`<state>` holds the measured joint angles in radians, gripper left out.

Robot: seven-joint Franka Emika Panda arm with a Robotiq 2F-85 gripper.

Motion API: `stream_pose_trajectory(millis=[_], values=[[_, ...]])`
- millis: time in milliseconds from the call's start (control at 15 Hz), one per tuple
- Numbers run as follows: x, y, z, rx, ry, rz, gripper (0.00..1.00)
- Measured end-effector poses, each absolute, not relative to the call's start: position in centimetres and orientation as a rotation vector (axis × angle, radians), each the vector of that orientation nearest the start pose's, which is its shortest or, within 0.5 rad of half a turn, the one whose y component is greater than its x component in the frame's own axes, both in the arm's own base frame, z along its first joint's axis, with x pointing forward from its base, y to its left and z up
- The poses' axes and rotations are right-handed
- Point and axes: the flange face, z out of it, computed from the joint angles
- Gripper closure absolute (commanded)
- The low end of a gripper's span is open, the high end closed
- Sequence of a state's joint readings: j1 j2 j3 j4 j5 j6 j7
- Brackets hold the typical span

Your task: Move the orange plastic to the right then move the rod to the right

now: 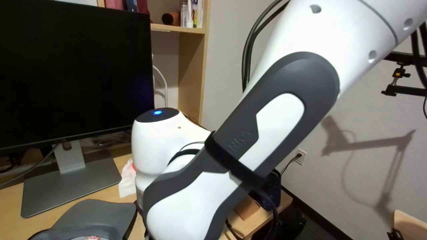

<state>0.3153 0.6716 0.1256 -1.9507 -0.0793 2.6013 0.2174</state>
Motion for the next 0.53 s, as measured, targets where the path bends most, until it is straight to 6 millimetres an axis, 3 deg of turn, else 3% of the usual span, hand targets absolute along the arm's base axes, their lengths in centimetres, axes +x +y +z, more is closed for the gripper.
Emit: stream_pose_trajectory(millis=[533], values=[[55.24,26.25,13.21,-3.060,-0.489,0.035,0.91]])
